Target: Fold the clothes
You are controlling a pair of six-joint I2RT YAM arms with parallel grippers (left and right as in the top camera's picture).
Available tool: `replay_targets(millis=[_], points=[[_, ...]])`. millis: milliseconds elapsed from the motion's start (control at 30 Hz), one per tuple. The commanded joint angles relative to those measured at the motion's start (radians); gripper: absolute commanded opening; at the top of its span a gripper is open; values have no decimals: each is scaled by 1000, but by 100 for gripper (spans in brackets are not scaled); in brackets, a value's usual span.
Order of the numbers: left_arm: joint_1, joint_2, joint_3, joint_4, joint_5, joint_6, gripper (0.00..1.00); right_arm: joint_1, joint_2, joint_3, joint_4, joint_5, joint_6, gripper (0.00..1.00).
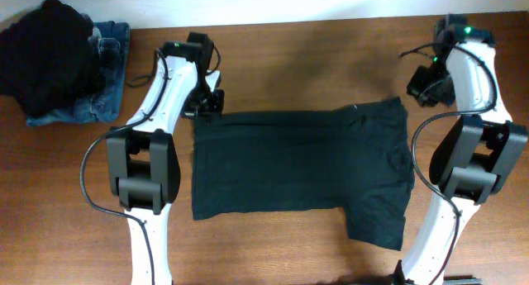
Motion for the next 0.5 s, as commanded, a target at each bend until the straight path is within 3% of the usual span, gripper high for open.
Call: replay_targets(millis=[0, 167, 267, 467], points=[[4, -1, 102, -87, -14, 15, 11, -2, 3, 106, -81, 14, -9, 4], [4, -1, 167, -193, -14, 15, 46, -1, 3, 194, -246, -35, -31, 14], [4, -1, 170, -211, -14, 15, 67, -1, 3, 201, -317, -124, -137, 28], [4, -1, 170, -262, -14, 15, 82, 4, 2, 193, -343, -207, -194, 49]])
